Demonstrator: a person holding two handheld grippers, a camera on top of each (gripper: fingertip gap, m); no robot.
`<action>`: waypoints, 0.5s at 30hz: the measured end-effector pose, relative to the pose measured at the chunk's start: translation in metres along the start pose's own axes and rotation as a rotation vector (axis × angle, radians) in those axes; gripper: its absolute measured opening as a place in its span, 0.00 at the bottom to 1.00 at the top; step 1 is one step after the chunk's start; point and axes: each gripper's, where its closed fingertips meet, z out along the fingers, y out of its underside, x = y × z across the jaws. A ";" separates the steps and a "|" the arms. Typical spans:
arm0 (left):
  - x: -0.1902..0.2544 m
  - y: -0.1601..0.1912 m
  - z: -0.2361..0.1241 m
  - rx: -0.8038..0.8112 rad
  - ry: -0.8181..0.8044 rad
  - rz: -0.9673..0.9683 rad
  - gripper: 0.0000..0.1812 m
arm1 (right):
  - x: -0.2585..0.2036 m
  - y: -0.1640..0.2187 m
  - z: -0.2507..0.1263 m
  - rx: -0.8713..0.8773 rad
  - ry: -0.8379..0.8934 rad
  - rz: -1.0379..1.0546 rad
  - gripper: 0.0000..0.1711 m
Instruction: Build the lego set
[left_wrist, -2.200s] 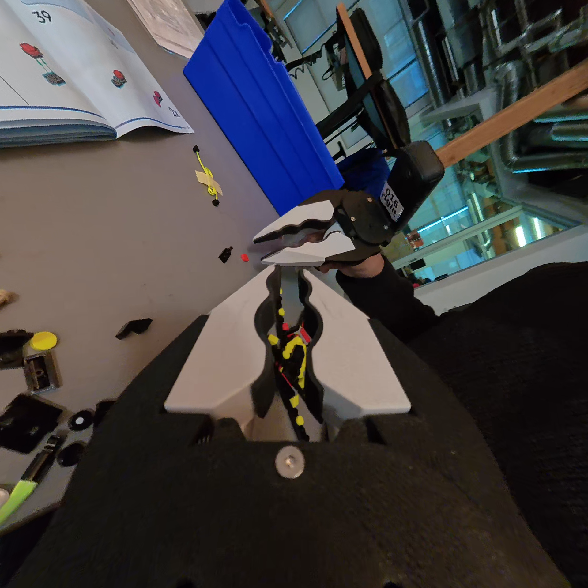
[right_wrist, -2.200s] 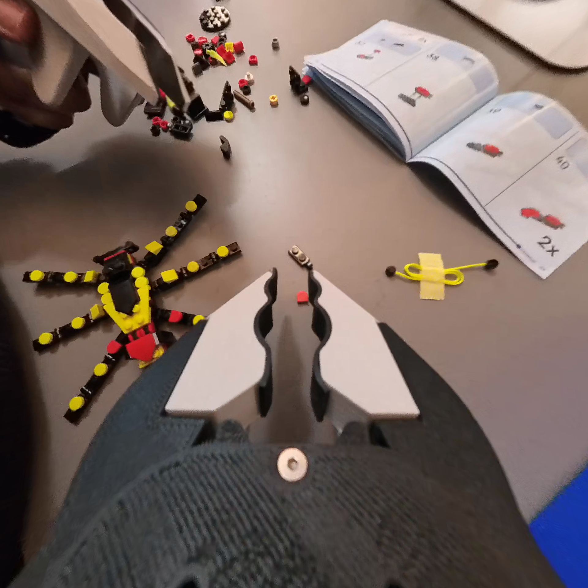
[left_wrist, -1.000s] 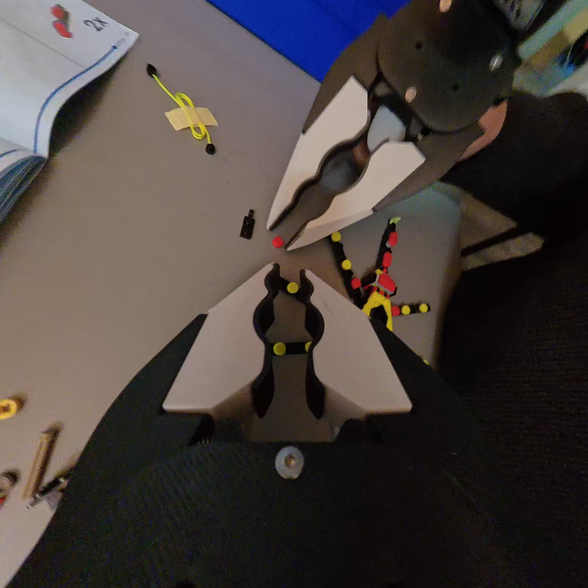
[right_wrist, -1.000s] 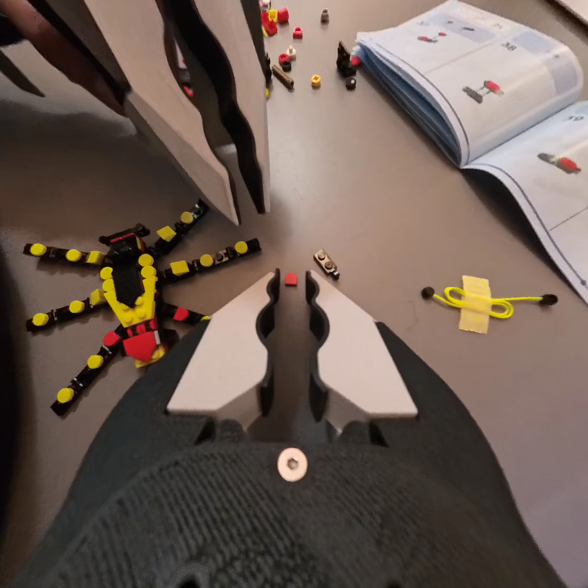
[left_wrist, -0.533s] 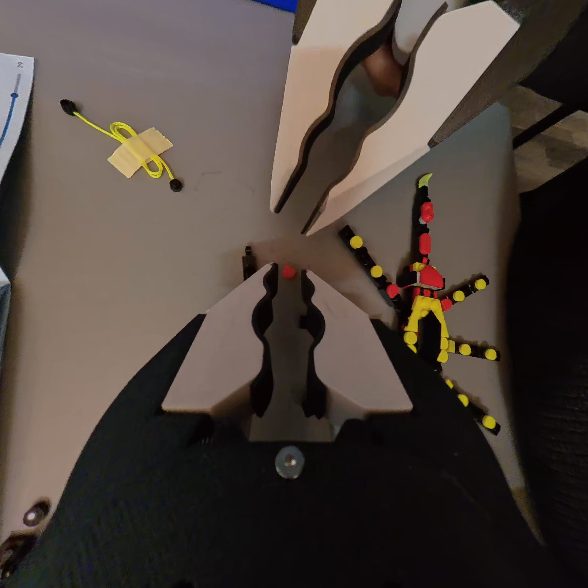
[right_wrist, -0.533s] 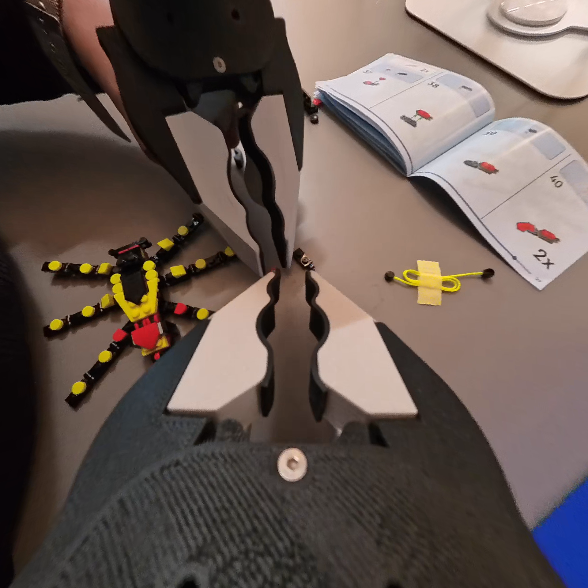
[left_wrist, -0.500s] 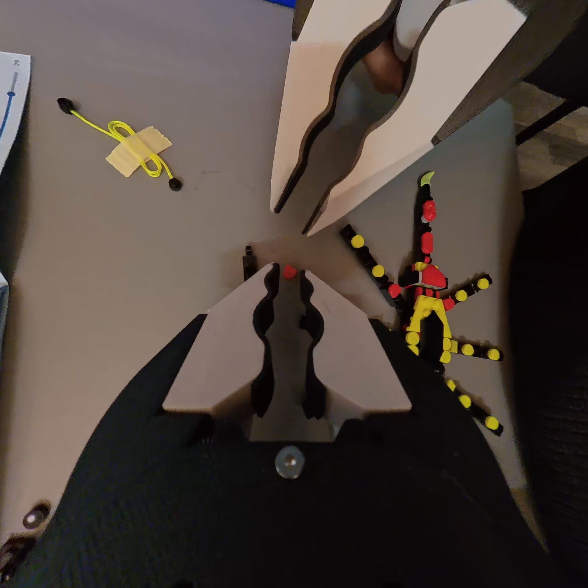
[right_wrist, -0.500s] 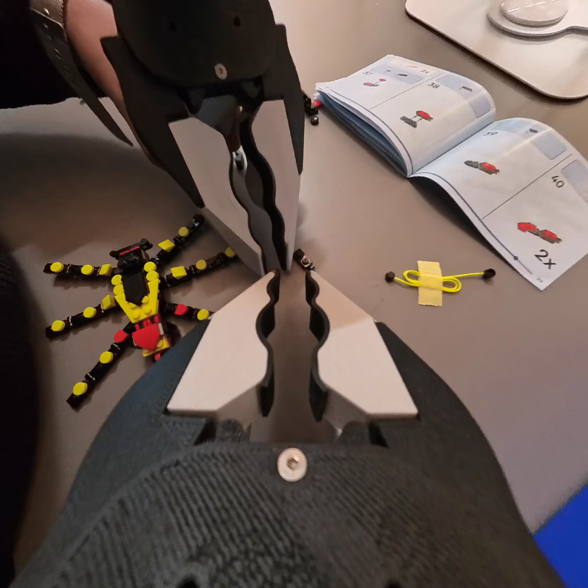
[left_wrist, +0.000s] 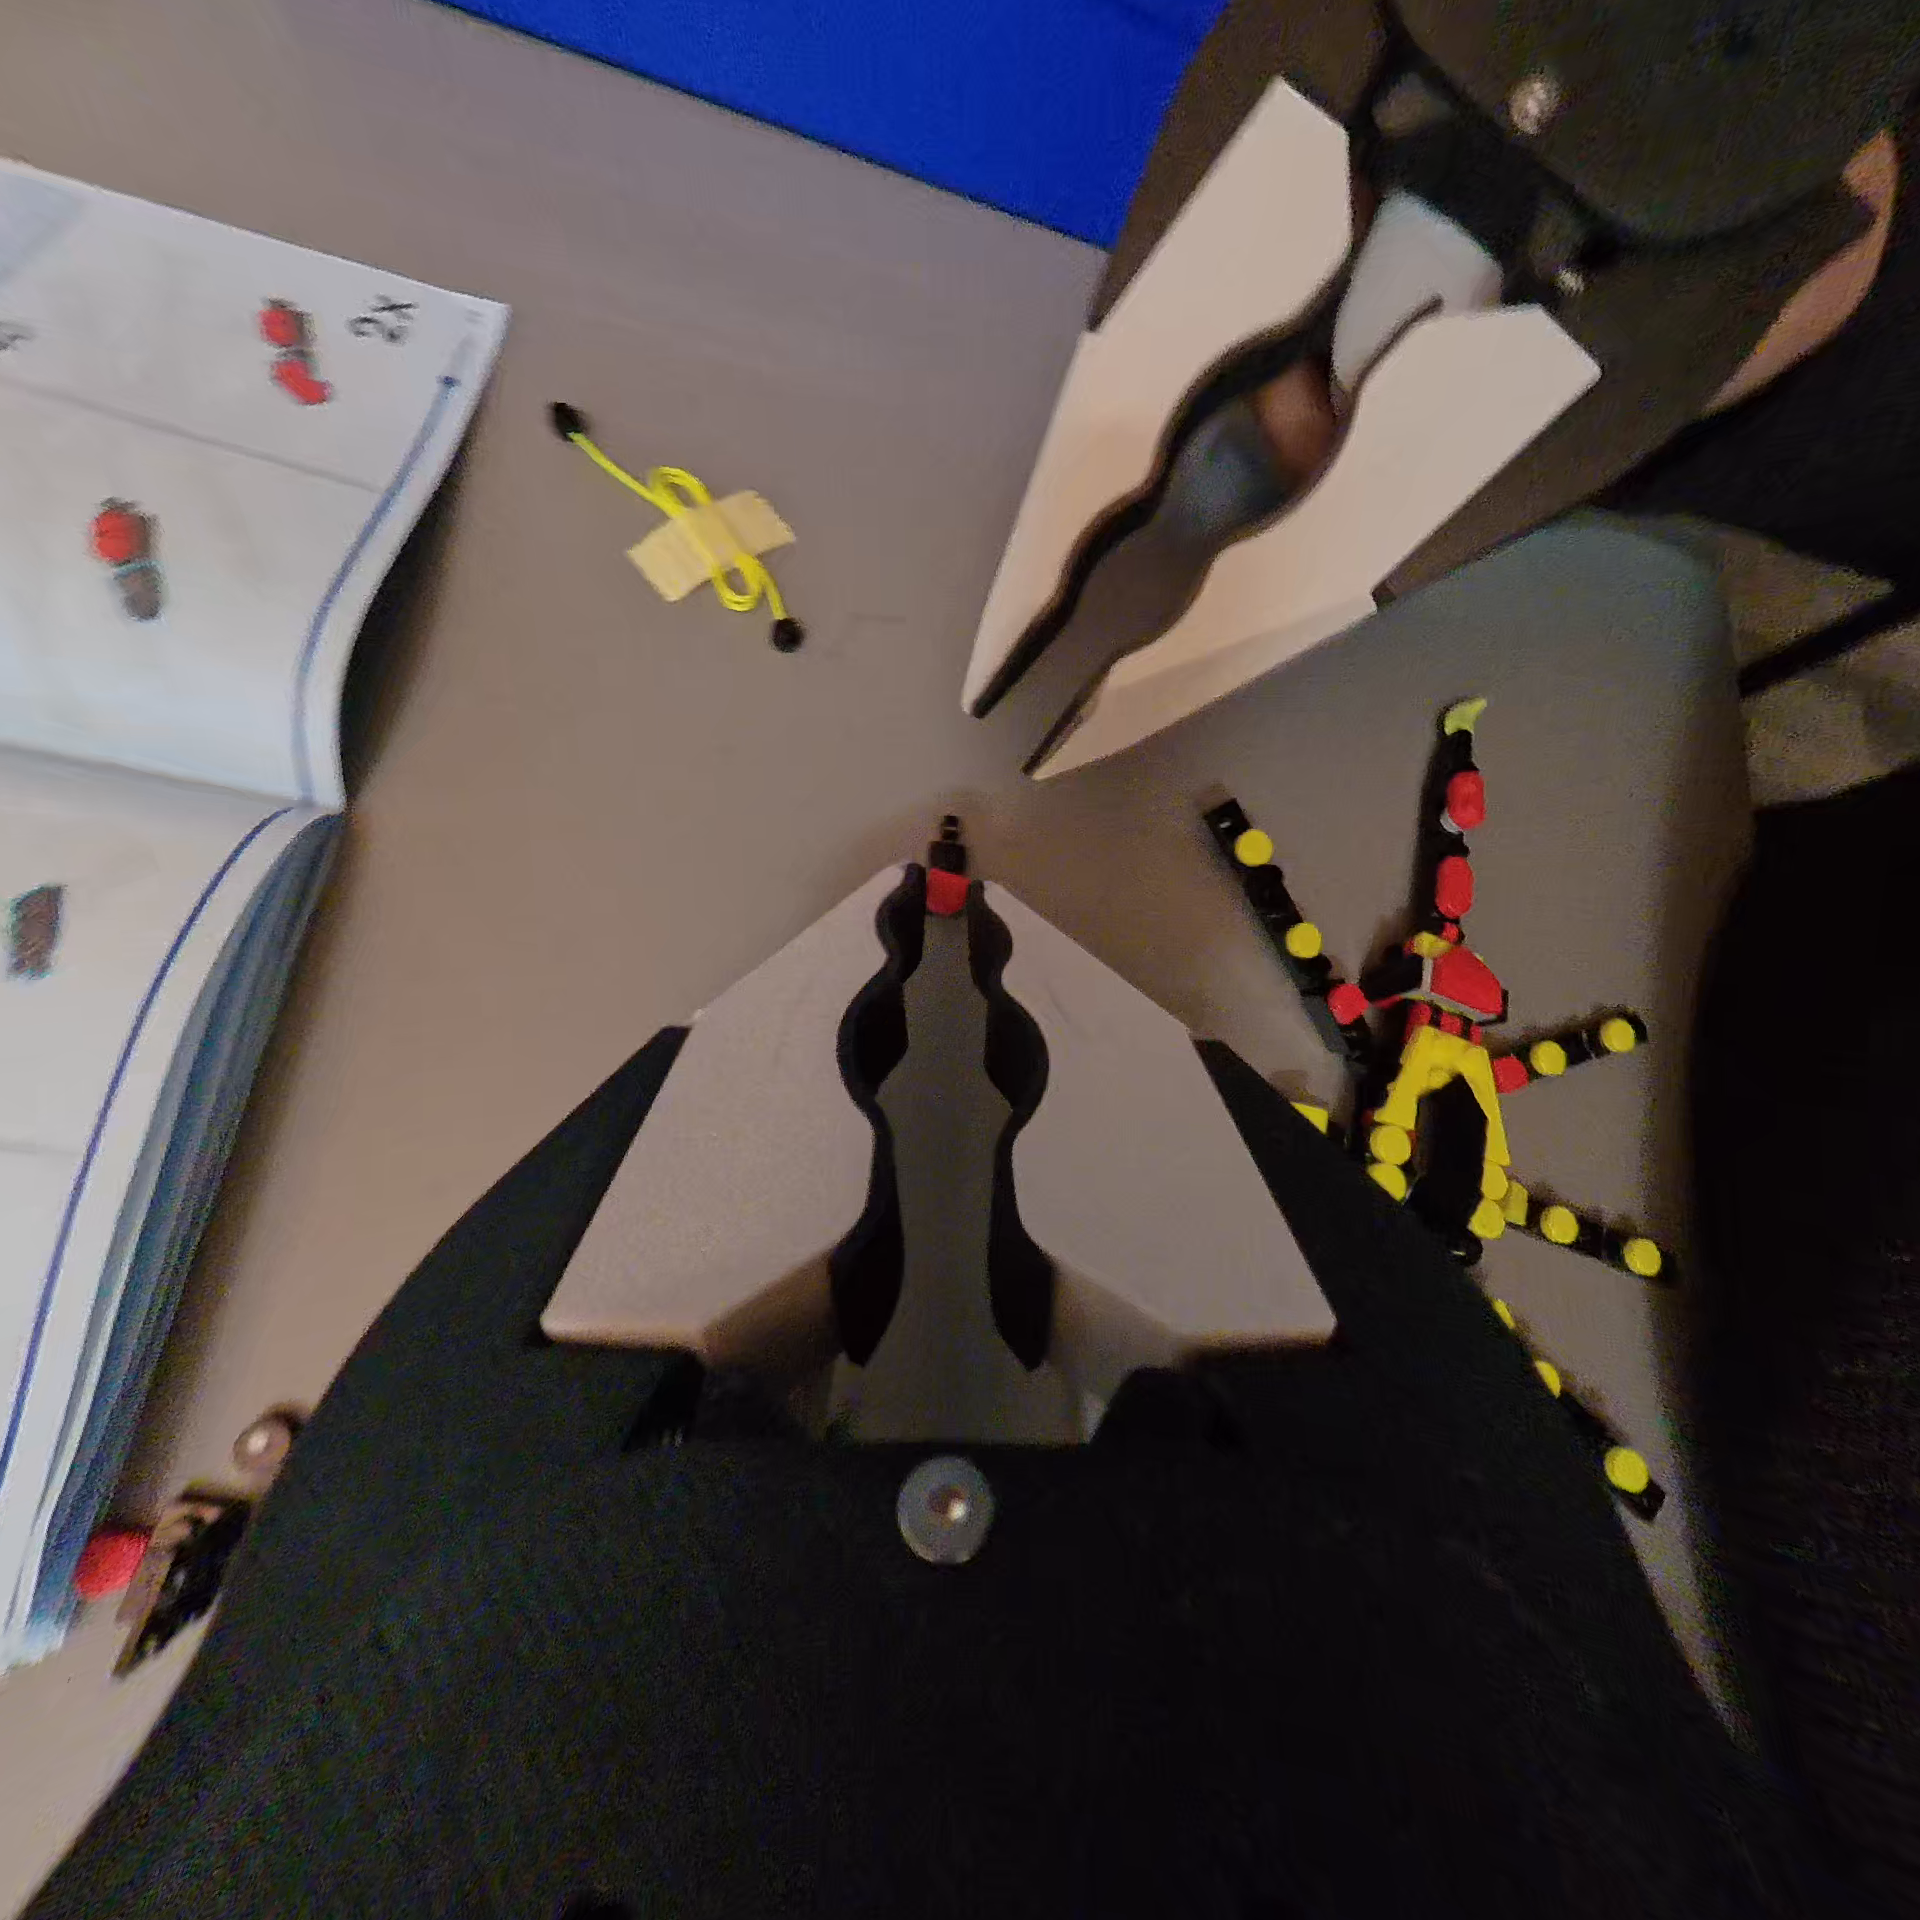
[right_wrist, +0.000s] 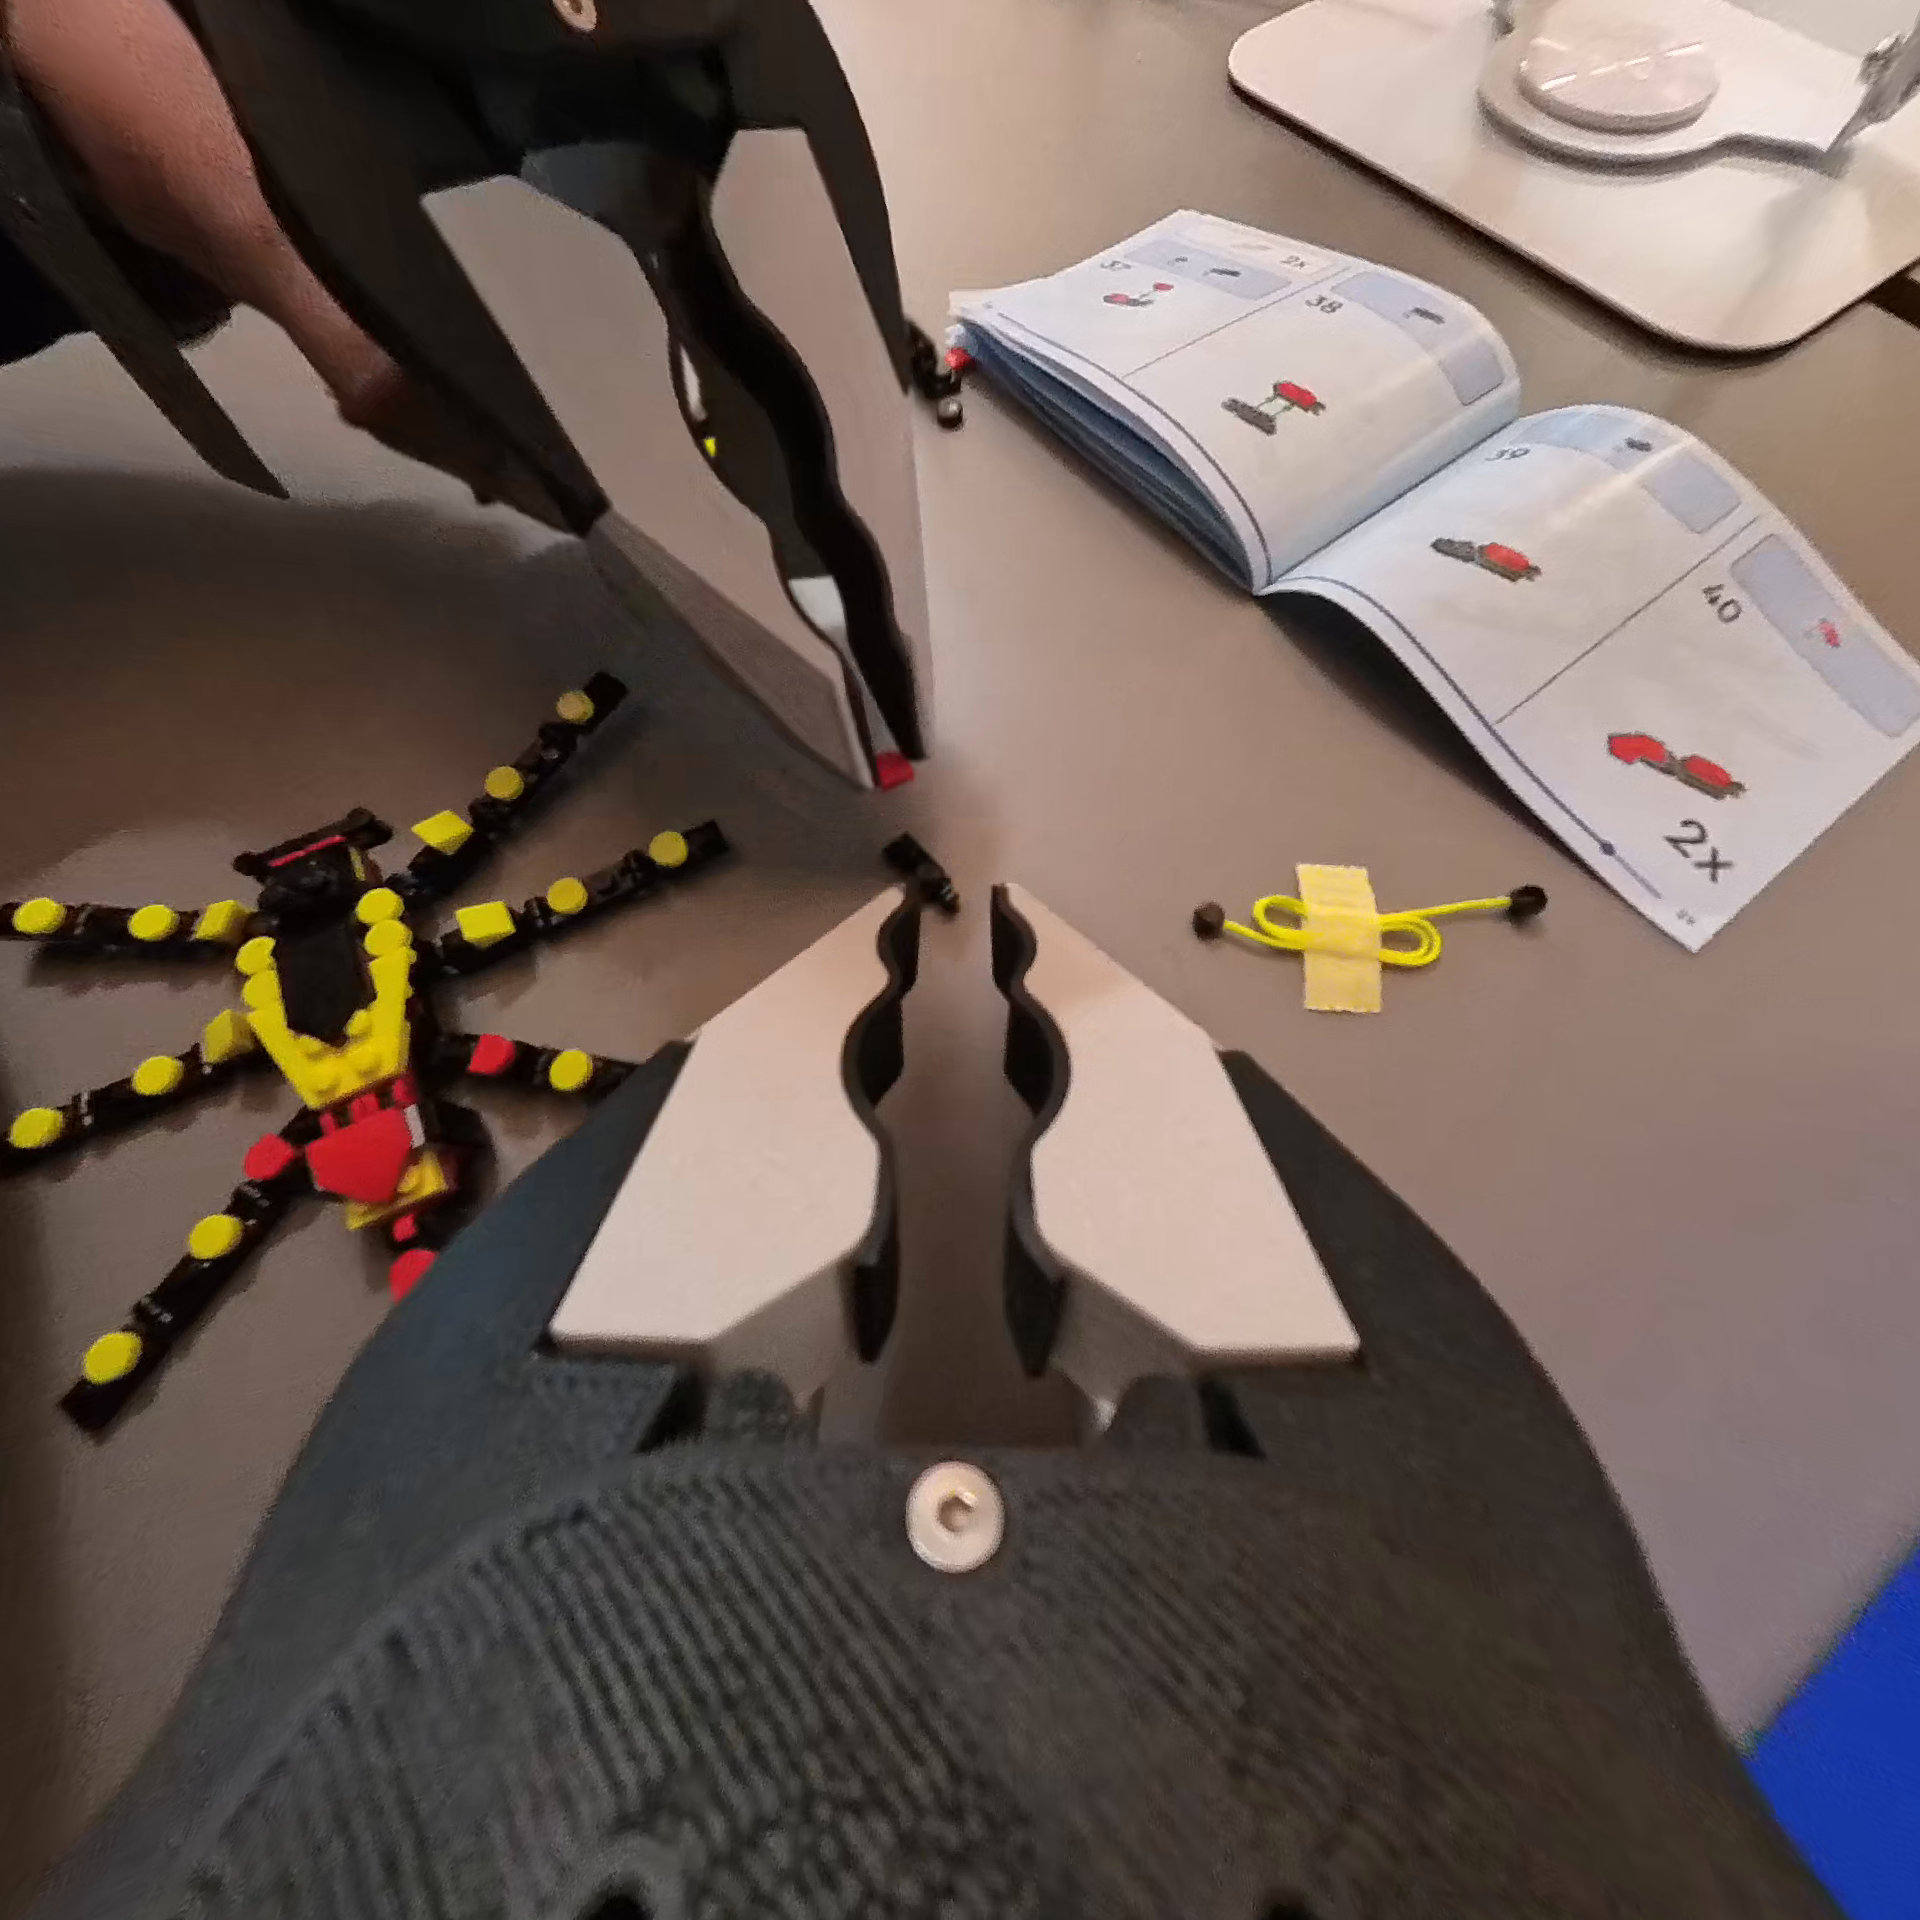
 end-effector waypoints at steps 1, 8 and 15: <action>-0.003 0.000 -0.002 0.011 -0.010 -0.020 0.03 | -0.001 -0.002 0.002 0.010 -0.006 -0.006 0.07; 0.002 0.007 0.009 0.005 -0.003 -0.039 0.03 | -0.002 0.008 0.016 -0.081 -0.044 -0.078 0.08; 0.001 0.010 0.016 -0.025 -0.007 -0.040 0.03 | -0.003 0.012 0.022 -0.121 -0.084 -0.128 0.09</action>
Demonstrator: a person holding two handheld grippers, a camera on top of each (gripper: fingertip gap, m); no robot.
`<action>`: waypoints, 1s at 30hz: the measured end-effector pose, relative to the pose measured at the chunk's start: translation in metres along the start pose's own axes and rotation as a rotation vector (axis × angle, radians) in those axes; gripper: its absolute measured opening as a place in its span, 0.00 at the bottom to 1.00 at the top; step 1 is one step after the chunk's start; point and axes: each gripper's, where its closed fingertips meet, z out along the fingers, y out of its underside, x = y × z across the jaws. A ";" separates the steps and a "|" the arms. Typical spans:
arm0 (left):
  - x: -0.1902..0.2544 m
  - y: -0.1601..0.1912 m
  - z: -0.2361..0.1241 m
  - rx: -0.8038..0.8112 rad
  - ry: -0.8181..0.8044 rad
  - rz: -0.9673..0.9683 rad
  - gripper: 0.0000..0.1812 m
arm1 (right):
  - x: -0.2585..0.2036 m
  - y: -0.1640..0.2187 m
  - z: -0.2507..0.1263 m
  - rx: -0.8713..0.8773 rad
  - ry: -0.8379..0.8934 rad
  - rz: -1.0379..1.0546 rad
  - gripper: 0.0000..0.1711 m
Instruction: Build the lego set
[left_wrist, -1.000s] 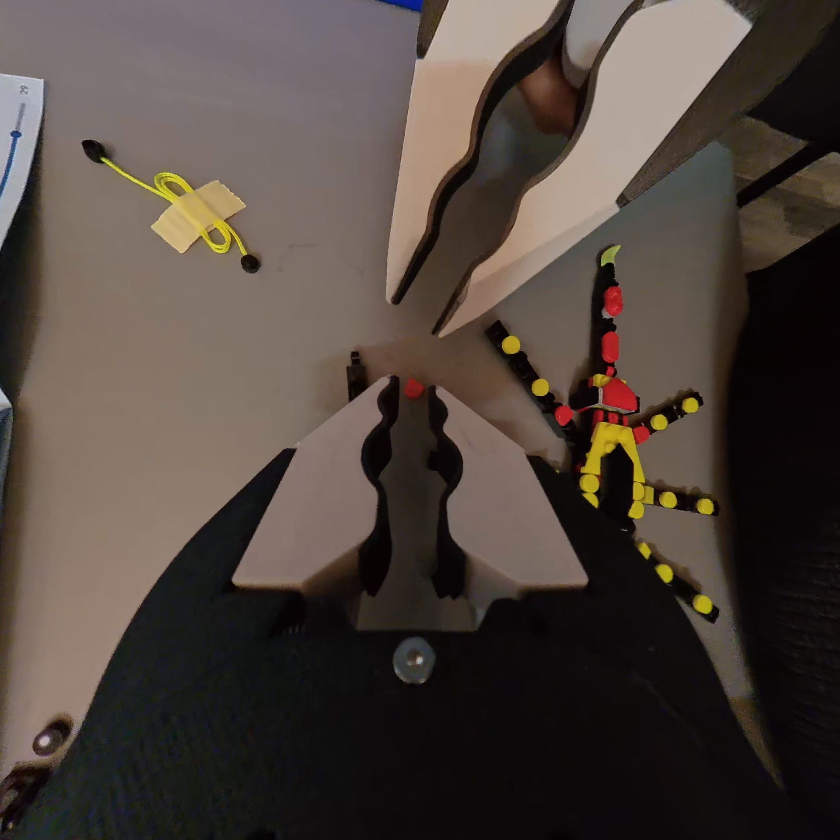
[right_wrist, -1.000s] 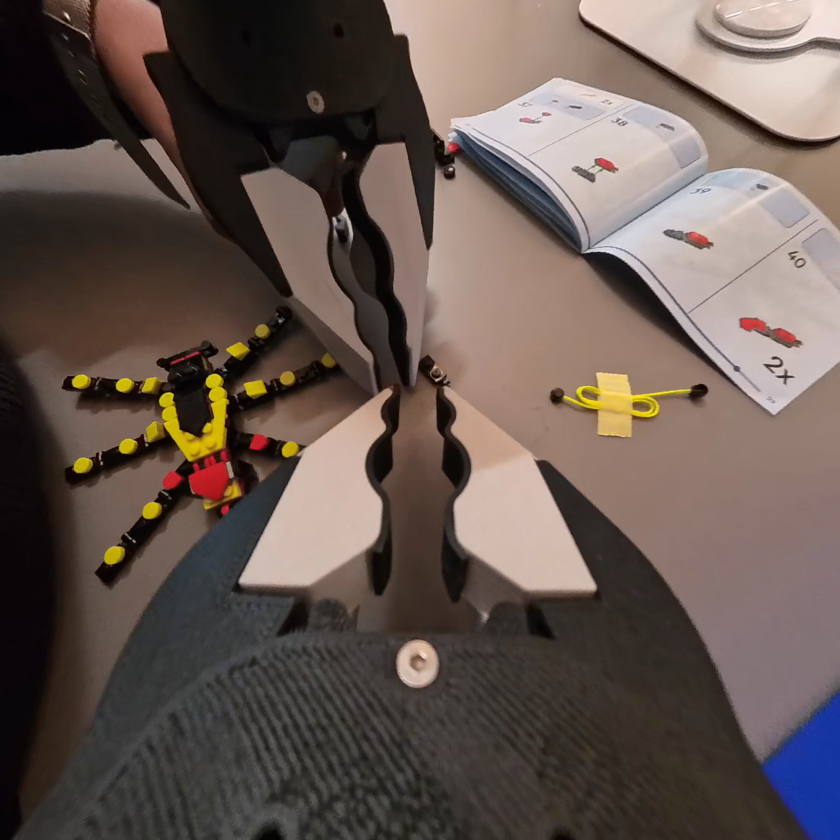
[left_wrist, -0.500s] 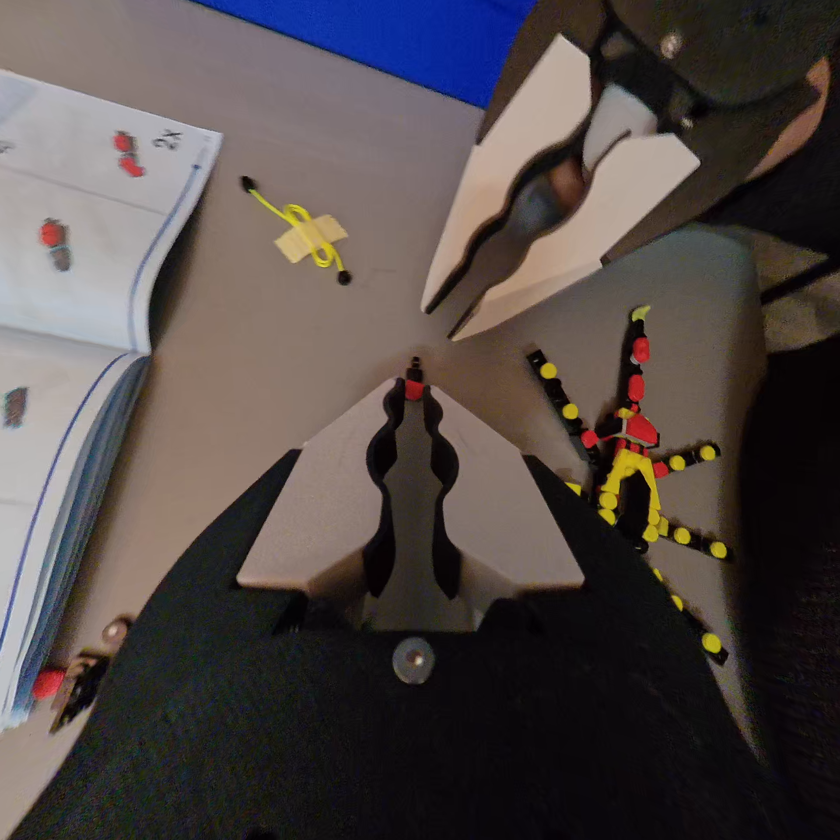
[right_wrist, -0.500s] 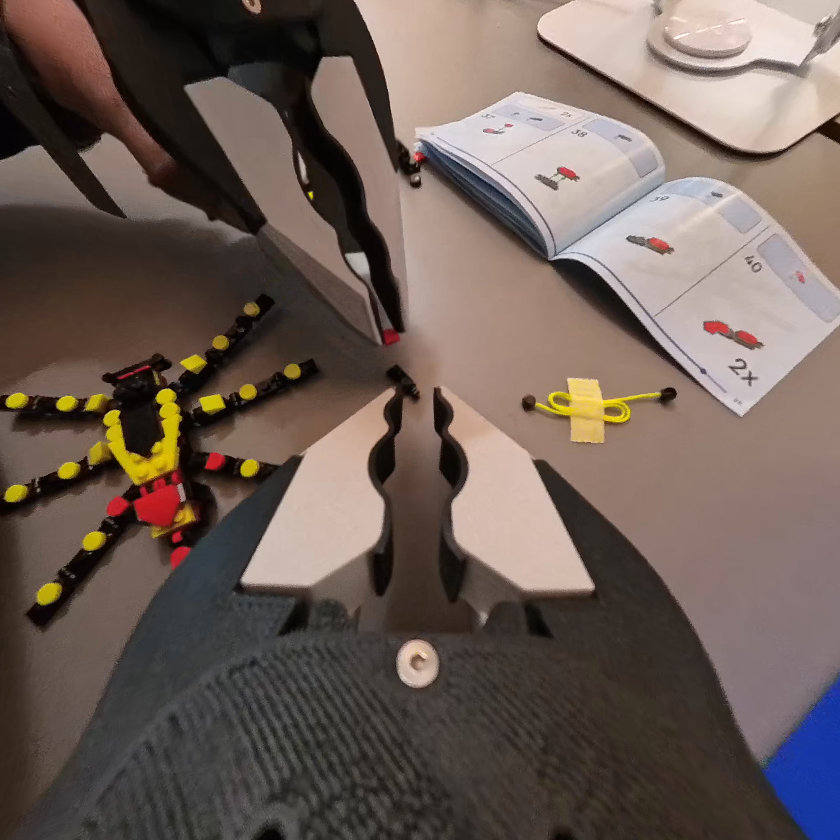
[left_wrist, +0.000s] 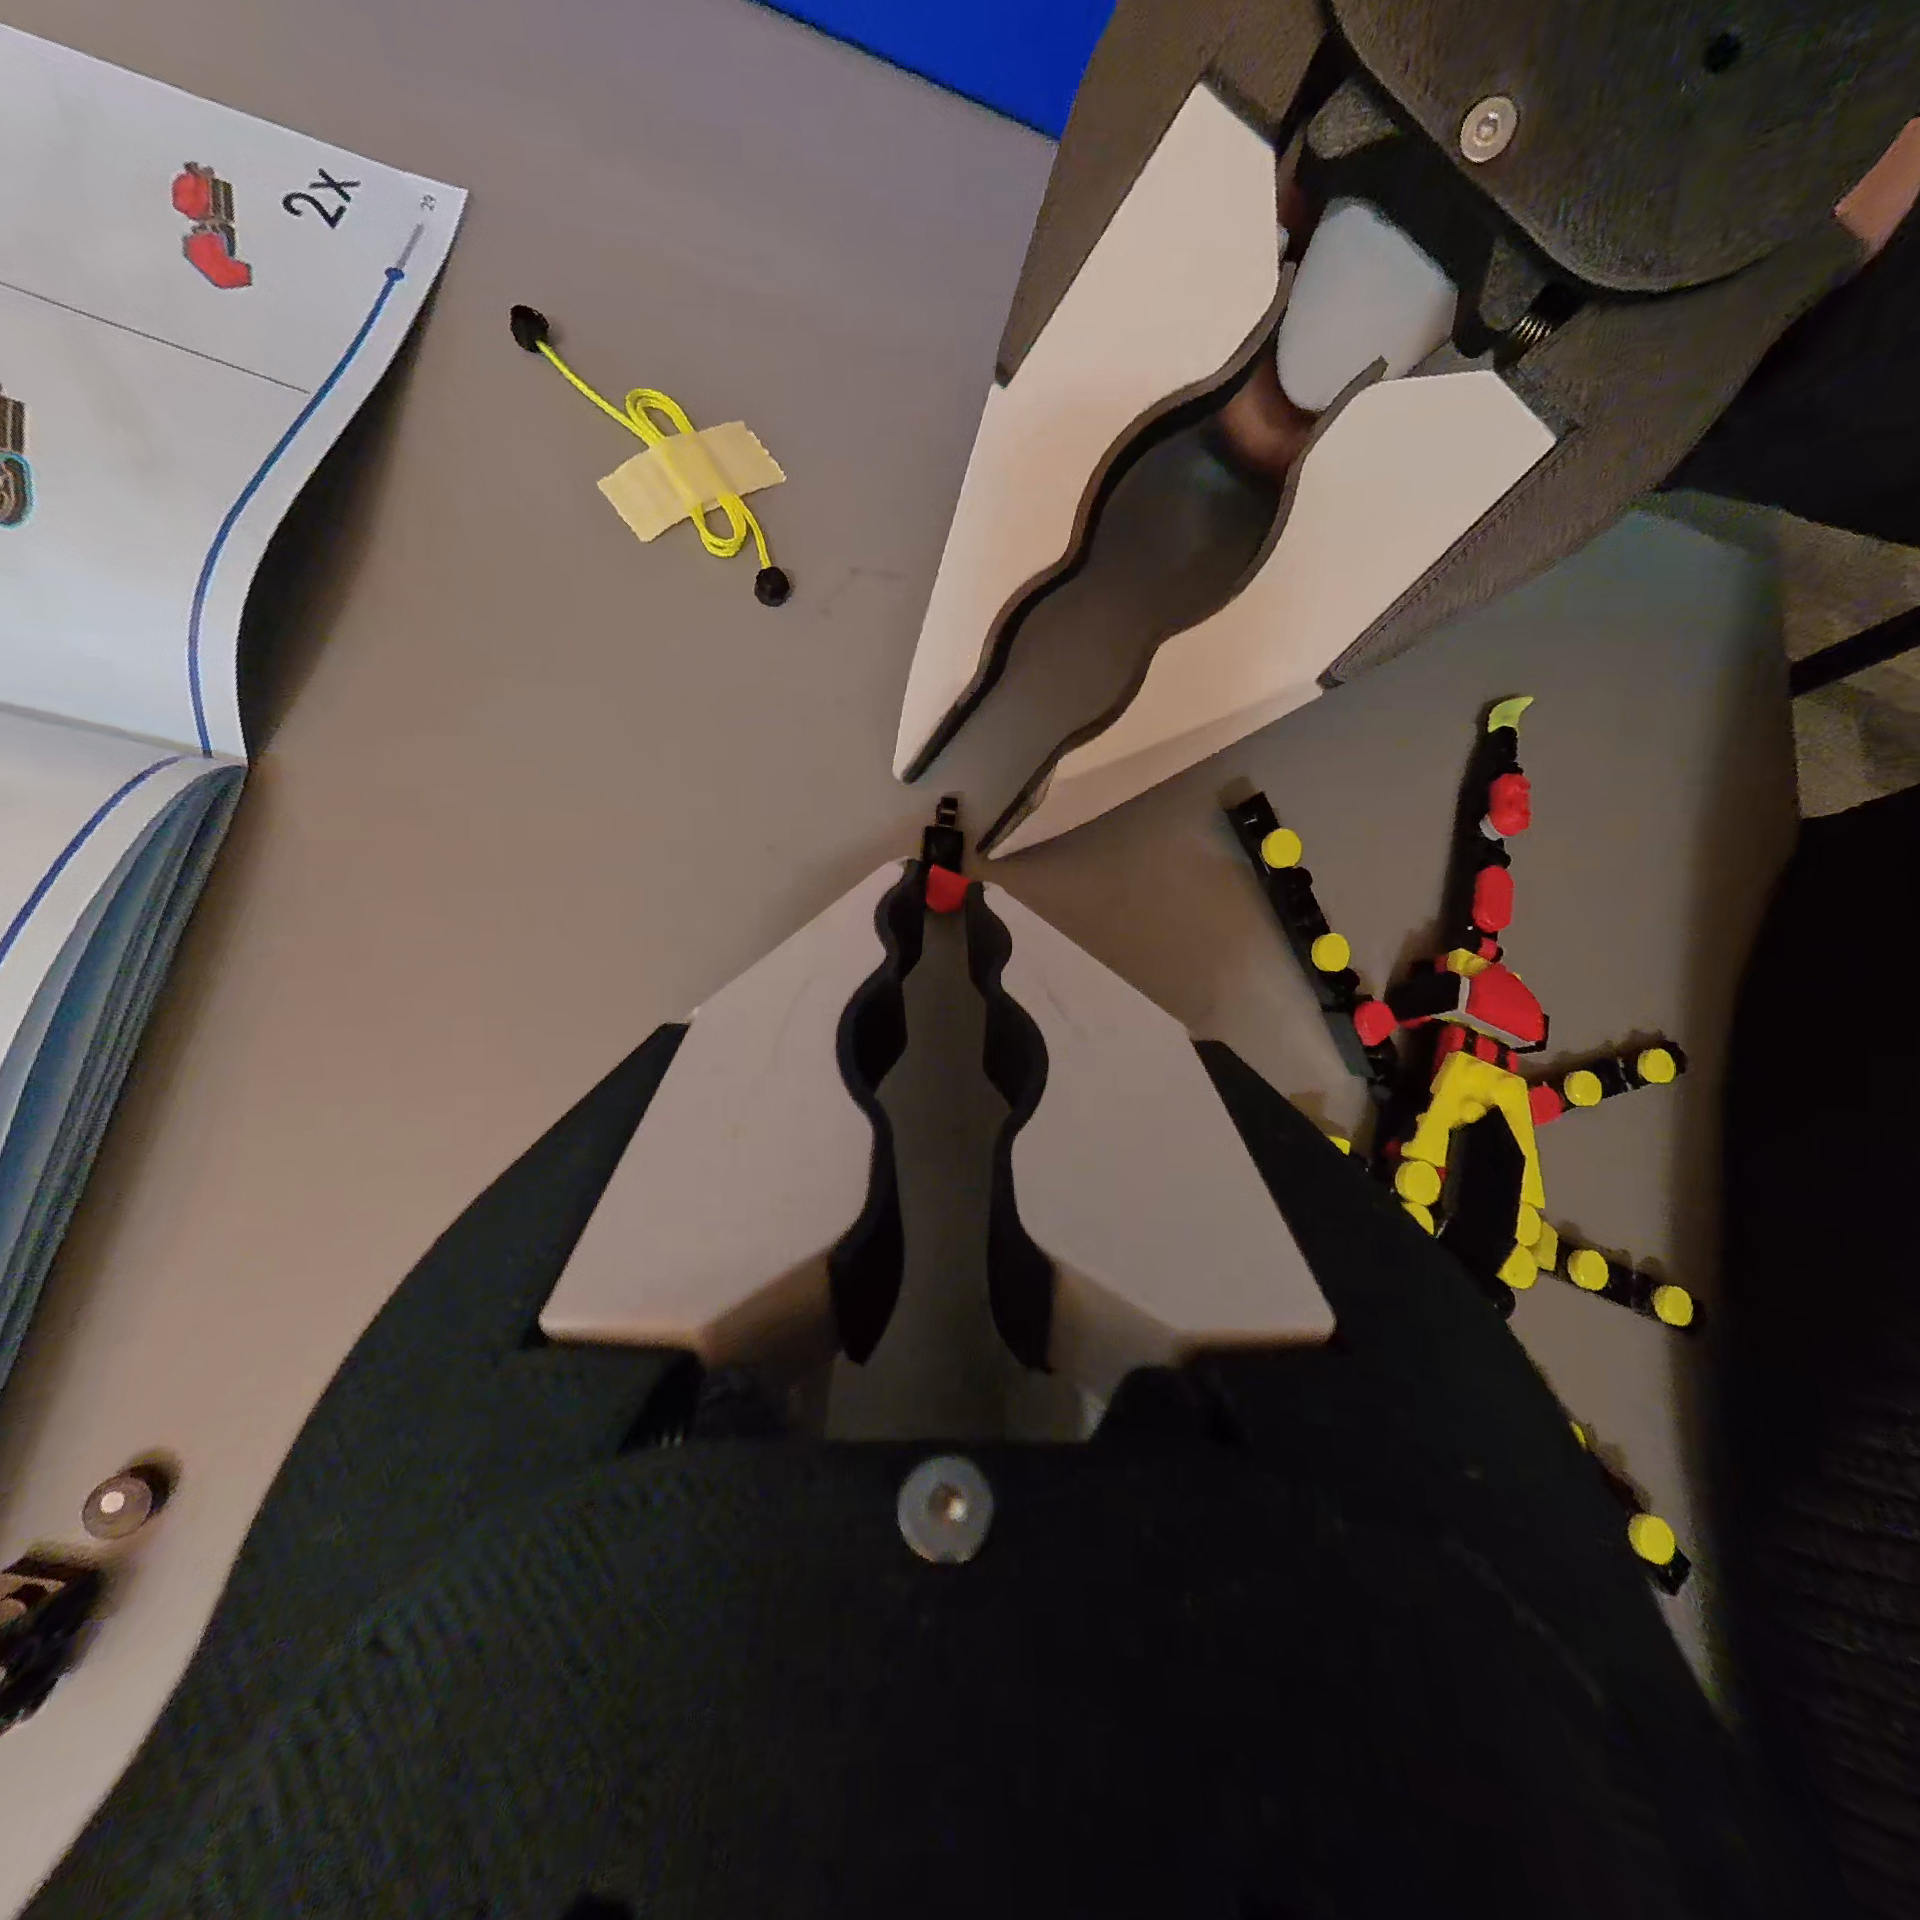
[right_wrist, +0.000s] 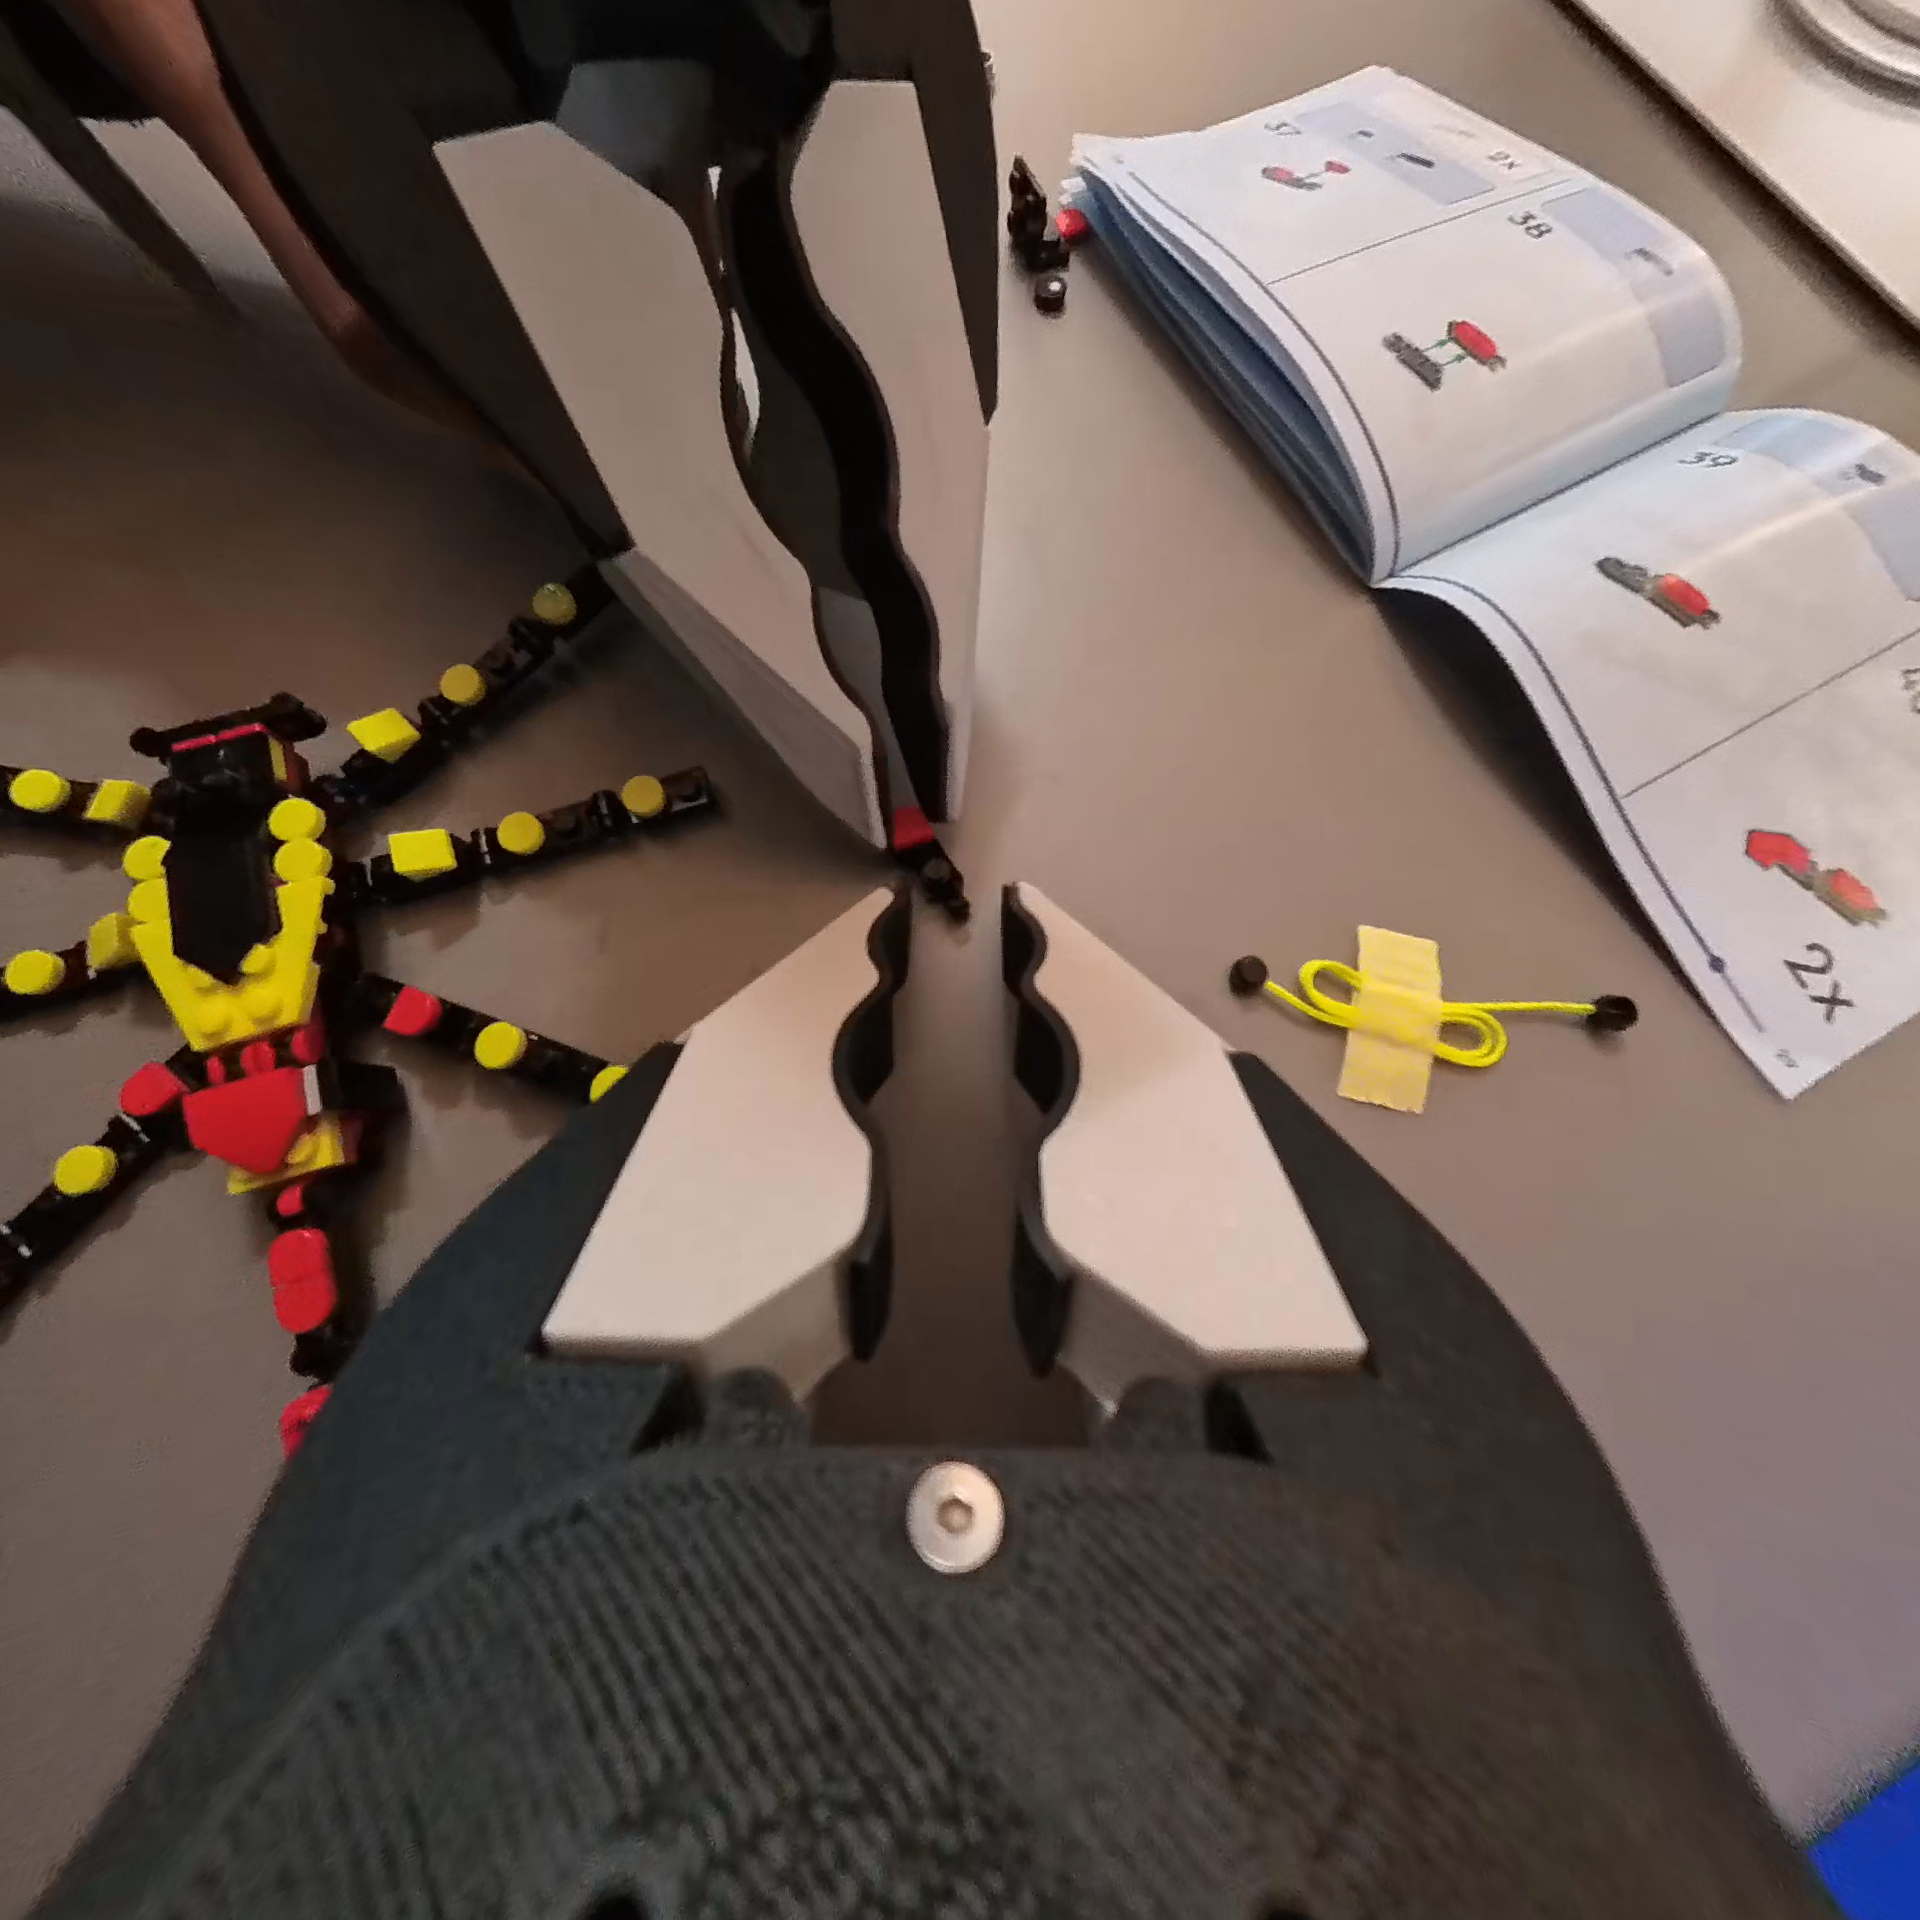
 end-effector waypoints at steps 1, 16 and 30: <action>0.000 0.000 0.000 -0.002 0.000 -0.002 0.03 | 0.000 0.000 0.001 0.002 -0.002 -0.001 0.09; -0.003 0.001 -0.001 -0.050 -0.013 -0.033 0.03 | -0.004 0.000 0.003 0.003 -0.008 -0.025 0.03; -0.002 0.003 -0.001 -0.229 0.033 -0.031 0.02 | -0.007 0.000 0.003 0.009 -0.014 -0.071 0.02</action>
